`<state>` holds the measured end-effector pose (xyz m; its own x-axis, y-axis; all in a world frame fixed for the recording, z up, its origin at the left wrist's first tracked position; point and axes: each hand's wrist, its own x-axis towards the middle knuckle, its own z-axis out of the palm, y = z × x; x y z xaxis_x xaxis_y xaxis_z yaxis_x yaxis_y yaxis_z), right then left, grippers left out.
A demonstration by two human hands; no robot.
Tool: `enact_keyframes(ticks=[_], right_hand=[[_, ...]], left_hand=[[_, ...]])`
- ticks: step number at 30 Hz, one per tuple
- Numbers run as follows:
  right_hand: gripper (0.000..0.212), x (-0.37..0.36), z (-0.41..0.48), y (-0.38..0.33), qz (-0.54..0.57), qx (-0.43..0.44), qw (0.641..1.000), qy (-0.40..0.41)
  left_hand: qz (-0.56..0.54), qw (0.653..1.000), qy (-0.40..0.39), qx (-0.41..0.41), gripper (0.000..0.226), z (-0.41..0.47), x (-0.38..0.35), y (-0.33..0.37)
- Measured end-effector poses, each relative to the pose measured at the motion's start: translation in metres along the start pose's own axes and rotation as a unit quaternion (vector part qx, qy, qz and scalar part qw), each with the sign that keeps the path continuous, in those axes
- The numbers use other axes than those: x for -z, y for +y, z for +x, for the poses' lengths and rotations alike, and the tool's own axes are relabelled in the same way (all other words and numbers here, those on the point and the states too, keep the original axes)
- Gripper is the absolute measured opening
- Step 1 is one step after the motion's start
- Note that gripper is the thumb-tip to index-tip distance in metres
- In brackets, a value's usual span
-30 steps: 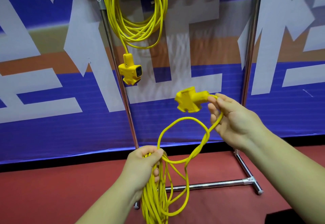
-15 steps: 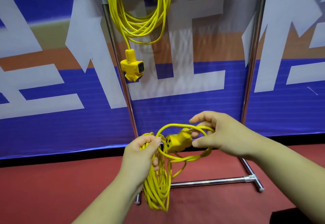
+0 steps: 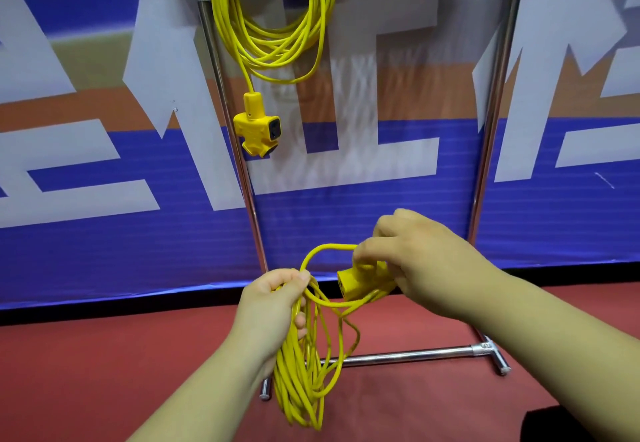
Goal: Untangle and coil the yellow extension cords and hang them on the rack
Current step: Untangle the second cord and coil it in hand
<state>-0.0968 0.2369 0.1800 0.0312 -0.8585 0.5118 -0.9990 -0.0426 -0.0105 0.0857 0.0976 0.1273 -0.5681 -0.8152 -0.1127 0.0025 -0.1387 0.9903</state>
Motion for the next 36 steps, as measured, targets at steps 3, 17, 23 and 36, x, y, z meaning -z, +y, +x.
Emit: enact_keyframes(ticks=[3, 17, 23, 36], right_hand=[[0.027, 0.001, 0.004, 0.0, -0.043, 0.022, 0.994, 0.098], [0.017, 0.004, 0.003, 0.004, 0.025, -0.032, 0.983, 0.177], [0.023, 0.005, 0.003, -0.003, 0.303, -0.213, 0.921, 0.12], [0.011, -0.008, 0.01, -0.001, 0.554, -0.496, 0.651, 0.154]], left_hand=[[-0.008, 1.0, -0.016, -0.007, 0.016, -0.001, 0.0, 0.002], [-0.003, 0.996, -0.078, -0.044, 0.02, -0.01, 0.014, 0.016], [0.006, 0.997, -0.083, -0.007, 0.021, -0.011, 0.013, 0.013], [0.034, 0.996, -0.078, 0.033, 0.013, -0.007, 0.007, 0.003]])
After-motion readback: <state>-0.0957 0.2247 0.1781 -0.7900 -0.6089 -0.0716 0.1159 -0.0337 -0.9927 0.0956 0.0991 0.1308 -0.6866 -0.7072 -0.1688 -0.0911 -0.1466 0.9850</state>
